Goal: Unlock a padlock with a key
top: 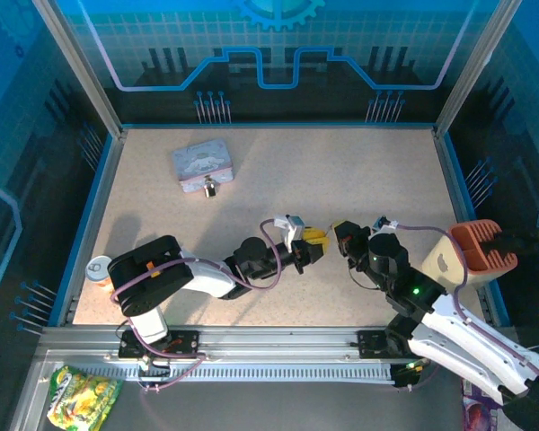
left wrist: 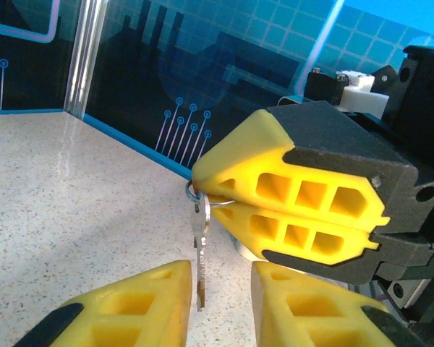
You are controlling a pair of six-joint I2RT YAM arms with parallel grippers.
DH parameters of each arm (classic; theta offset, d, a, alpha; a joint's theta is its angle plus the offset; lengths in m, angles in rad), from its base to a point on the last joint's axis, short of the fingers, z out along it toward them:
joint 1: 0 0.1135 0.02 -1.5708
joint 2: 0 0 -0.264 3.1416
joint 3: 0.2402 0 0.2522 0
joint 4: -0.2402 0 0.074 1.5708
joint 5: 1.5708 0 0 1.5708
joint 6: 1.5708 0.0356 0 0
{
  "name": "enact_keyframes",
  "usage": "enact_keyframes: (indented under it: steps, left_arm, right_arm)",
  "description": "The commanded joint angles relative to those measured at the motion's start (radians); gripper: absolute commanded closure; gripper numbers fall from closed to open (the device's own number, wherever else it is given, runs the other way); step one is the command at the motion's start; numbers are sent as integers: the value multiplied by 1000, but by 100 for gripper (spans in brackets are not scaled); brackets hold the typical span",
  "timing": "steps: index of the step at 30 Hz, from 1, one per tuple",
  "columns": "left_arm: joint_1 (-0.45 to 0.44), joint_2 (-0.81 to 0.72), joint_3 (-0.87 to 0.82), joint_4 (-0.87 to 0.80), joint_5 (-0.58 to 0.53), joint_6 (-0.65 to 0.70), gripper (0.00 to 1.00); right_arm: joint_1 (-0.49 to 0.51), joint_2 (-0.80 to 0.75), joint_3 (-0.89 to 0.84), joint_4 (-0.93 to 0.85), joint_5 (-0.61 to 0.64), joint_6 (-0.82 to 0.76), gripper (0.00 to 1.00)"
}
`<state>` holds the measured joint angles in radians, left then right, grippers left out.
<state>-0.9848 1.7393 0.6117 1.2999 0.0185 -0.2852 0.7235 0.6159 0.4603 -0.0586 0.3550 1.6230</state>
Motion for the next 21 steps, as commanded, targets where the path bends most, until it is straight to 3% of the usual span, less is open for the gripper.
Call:
enact_keyframes:
  steps: [1, 8, 16, 21]
  left_arm:
    - [-6, 9, 7, 6, -1, 52, 77]
    - [-6, 15, -3, 17, -27, 73, 79]
    - [-6, -9, -22, -2, -99, 122, 59]
    - [-6, -23, -15, -29, -100, 144, 64]
  right_arm:
    - [-14, -2, 21, 42, 6, 19, 100]
    - [-14, 19, 32, 62, -17, 25, 100]
    - [-11, 13, 29, 61, -25, 29, 100]
    - [-3, 14, 32, 61, -33, 36, 100]
